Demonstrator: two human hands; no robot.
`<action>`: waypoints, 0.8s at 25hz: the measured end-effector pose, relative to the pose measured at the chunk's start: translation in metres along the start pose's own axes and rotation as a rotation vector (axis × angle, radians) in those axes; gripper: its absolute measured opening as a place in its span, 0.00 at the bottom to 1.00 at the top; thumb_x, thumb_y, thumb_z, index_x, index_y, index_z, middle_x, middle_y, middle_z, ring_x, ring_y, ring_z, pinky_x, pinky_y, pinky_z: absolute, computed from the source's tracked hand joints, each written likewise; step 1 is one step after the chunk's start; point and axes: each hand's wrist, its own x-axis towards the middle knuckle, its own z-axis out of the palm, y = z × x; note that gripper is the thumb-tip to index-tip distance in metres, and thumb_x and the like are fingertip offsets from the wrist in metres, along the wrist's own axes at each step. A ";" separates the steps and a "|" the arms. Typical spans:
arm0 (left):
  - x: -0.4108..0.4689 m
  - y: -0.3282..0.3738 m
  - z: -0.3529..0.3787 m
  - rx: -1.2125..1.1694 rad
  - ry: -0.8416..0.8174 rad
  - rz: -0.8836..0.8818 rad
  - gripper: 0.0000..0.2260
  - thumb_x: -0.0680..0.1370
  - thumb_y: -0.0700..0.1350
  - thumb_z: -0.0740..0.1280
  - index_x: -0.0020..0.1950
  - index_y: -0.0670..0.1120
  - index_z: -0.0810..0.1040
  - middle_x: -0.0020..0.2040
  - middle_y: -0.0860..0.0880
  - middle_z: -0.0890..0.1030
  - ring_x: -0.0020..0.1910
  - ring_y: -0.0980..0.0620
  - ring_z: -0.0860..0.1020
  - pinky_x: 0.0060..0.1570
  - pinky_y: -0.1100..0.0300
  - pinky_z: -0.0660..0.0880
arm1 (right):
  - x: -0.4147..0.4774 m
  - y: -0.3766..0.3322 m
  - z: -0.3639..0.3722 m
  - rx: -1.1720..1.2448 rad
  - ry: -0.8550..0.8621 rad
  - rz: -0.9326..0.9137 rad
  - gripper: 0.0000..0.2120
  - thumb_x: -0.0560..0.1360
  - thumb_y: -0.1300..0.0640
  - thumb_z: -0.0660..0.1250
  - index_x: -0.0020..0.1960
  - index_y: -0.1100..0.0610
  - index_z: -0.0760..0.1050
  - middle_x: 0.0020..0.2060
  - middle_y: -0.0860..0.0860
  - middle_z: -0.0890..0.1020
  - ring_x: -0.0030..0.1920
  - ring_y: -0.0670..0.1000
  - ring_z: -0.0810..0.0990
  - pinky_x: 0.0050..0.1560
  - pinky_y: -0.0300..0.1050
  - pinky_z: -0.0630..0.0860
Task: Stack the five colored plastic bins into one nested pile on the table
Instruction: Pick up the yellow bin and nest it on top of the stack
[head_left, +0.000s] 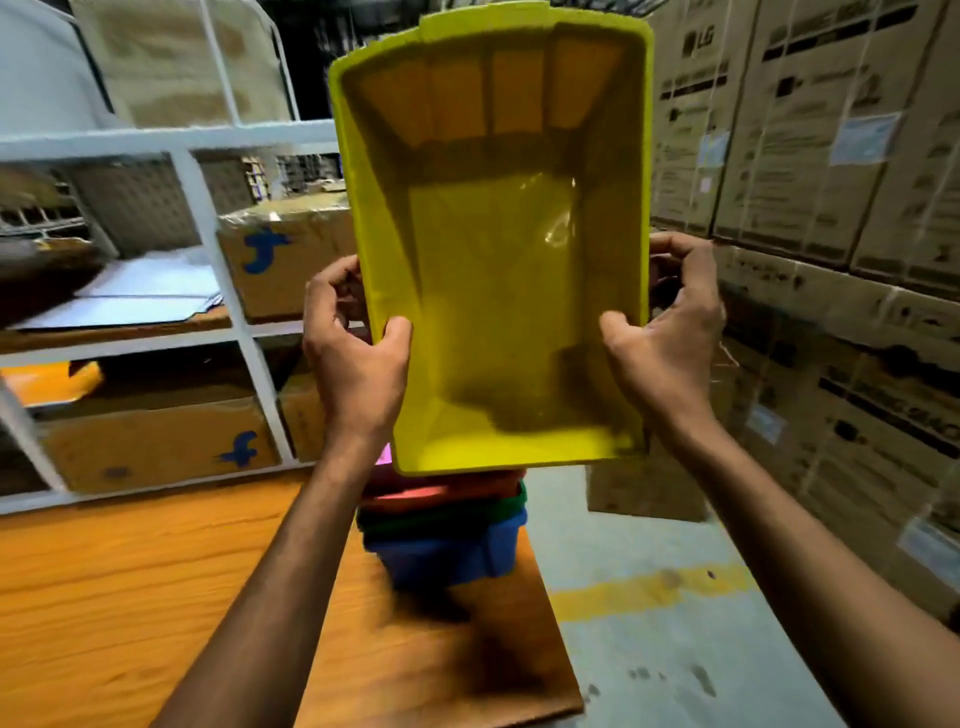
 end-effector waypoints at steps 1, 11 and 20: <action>0.010 -0.006 -0.005 0.021 0.009 0.007 0.24 0.71 0.34 0.70 0.66 0.46 0.75 0.60 0.42 0.80 0.54 0.50 0.82 0.49 0.64 0.79 | 0.003 0.001 0.014 0.028 -0.009 -0.001 0.25 0.66 0.68 0.71 0.62 0.59 0.72 0.52 0.50 0.79 0.48 0.45 0.79 0.42 0.38 0.80; 0.113 -0.071 -0.047 0.199 -0.153 -0.297 0.20 0.72 0.30 0.71 0.64 0.40 0.78 0.44 0.52 0.80 0.44 0.55 0.80 0.44 0.59 0.79 | 0.036 0.018 0.148 0.078 -0.300 0.381 0.21 0.65 0.68 0.72 0.55 0.56 0.76 0.40 0.48 0.81 0.42 0.50 0.83 0.44 0.54 0.83; 0.124 -0.117 -0.028 0.270 -0.304 -0.714 0.11 0.72 0.32 0.72 0.51 0.44 0.82 0.51 0.42 0.84 0.47 0.45 0.82 0.51 0.48 0.81 | 0.046 0.064 0.178 -0.199 -0.636 0.652 0.14 0.60 0.76 0.69 0.30 0.58 0.75 0.31 0.56 0.78 0.31 0.54 0.76 0.35 0.47 0.77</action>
